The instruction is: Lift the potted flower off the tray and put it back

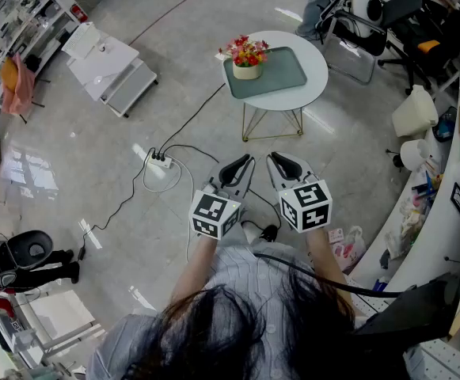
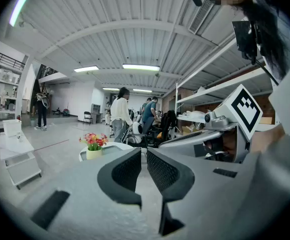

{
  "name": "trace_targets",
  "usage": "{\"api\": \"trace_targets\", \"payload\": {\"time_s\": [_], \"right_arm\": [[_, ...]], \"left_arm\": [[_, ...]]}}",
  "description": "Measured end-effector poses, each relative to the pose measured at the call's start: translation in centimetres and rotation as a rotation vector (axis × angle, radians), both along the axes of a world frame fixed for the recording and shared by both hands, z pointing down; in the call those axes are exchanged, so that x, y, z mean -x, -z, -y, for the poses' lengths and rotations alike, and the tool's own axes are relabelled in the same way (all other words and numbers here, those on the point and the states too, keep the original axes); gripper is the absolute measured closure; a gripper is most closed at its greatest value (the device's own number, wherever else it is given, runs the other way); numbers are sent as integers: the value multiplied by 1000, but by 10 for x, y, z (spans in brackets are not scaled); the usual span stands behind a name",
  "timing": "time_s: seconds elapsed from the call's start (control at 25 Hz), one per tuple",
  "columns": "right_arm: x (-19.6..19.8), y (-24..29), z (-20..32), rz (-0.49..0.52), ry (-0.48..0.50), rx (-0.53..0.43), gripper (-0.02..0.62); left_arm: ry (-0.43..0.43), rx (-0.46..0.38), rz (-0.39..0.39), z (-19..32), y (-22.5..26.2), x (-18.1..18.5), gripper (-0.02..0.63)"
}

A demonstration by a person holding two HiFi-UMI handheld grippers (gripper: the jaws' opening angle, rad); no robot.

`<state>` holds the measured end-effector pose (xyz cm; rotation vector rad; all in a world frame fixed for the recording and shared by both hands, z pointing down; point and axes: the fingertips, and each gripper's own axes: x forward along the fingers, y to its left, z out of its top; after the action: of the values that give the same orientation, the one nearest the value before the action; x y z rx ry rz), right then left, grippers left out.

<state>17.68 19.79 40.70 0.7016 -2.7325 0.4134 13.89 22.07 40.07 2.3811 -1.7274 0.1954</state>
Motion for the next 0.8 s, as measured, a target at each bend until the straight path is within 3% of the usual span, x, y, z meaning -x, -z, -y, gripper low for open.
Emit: {"api": "trace_targets", "payload": {"time_s": [0.36, 0.8], "right_arm": [[11, -2, 13, -11, -7, -33, 540], [49, -4, 49, -7, -37, -14, 540]], "left_arm": [[-1, 10, 0, 6, -6, 11, 584], [-40, 38, -10, 45, -12, 51, 584]]}}
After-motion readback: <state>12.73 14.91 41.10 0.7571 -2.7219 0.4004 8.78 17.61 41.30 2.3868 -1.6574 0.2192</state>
